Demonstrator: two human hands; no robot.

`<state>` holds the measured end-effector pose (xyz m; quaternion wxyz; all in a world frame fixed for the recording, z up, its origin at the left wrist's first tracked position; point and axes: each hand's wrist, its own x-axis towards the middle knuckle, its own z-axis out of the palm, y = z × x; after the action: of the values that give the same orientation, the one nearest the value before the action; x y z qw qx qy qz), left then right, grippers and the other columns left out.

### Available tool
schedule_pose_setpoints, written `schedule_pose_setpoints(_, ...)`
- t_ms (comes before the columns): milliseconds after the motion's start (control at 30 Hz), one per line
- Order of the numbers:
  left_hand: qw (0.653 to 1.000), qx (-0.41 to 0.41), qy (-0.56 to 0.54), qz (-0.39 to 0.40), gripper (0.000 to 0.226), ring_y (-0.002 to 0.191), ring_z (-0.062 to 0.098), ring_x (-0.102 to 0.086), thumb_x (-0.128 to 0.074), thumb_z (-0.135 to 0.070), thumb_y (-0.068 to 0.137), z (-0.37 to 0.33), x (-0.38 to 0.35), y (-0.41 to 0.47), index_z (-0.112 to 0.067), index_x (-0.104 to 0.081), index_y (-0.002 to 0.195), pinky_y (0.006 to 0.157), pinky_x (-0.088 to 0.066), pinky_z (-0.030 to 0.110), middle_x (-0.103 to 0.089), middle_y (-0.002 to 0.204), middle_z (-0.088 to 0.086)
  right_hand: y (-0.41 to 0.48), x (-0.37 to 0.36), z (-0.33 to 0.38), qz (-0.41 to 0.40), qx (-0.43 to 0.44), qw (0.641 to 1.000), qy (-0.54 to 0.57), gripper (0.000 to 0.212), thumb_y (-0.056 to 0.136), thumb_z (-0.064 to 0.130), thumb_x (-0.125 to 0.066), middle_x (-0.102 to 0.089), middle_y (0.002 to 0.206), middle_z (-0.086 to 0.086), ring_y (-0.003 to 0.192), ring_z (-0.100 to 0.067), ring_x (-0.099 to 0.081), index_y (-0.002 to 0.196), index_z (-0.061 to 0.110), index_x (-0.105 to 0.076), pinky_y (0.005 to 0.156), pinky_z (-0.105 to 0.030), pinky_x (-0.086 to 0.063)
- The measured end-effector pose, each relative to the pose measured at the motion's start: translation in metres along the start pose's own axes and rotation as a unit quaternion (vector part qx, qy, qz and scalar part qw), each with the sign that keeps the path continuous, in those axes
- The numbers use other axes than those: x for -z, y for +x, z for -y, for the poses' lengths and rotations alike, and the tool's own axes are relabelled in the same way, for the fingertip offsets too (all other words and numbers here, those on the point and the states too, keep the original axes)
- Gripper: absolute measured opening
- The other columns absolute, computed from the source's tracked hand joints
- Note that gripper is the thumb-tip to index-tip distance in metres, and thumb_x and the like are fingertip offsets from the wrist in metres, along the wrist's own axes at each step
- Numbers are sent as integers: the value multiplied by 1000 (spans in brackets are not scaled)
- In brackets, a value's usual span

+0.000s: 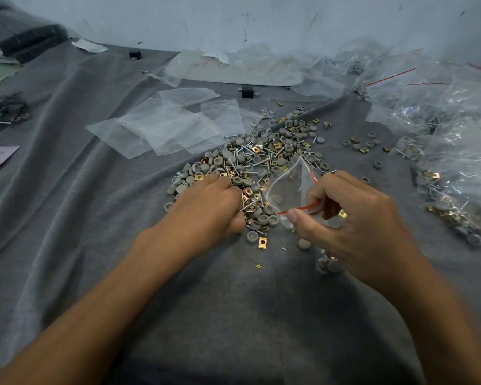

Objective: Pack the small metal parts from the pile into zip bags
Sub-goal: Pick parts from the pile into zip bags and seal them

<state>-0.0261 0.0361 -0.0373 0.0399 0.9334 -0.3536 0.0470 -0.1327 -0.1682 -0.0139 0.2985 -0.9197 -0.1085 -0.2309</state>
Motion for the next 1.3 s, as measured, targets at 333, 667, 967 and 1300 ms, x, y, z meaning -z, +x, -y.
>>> schedule_pose_setpoints(333, 978, 51, -188, -82, 13, 78, 14, -49, -47, -34, 97, 17, 14, -2, -24, -50, 89, 68, -38, 34, -54, 83, -9, -1, 0, 1, 5, -6, 1000, 4, 24, 85, 47, -67, -51, 80, 15, 75, -8, -52, 80, 28, -53, 65, -19, -38)
schedule_pose_setpoints(667, 945, -8, -299, -134, 8, 68, 6, -57, -54, -34, 98, -2, 29, -13, -29, -53, 92, 58, -41, 19, -61, 76, -16, 0, -1, 4, 17, -11, 1000, -4, 23, 84, 47, -66, -49, 79, 17, 75, -5, -51, 80, 29, -52, 66, -13, -37)
schedule_pose_setpoints(967, 950, -47, -283, -123, 3, 69, 9, -59, -64, -28, 93, -16, 23, -15, -26, -61, 94, 66, -50, 39, -62, 73, -8, 0, -3, 5, 21, -14, 1000, 0, 22, 83, 47, -66, -50, 80, 18, 77, -4, -52, 81, 30, -52, 66, -14, -37)
schedule_pose_setpoints(1300, 941, -32, -313, -123, 5, 71, 7, -60, -67, -30, 94, -12, 25, -15, -32, -62, 93, 64, -44, 20, -64, 74, -12, 0, -3, 5, 20, -14, 1000, -4, 24, 84, 49, -64, -51, 80, 15, 76, -4, -52, 79, 29, -53, 65, -20, -37)
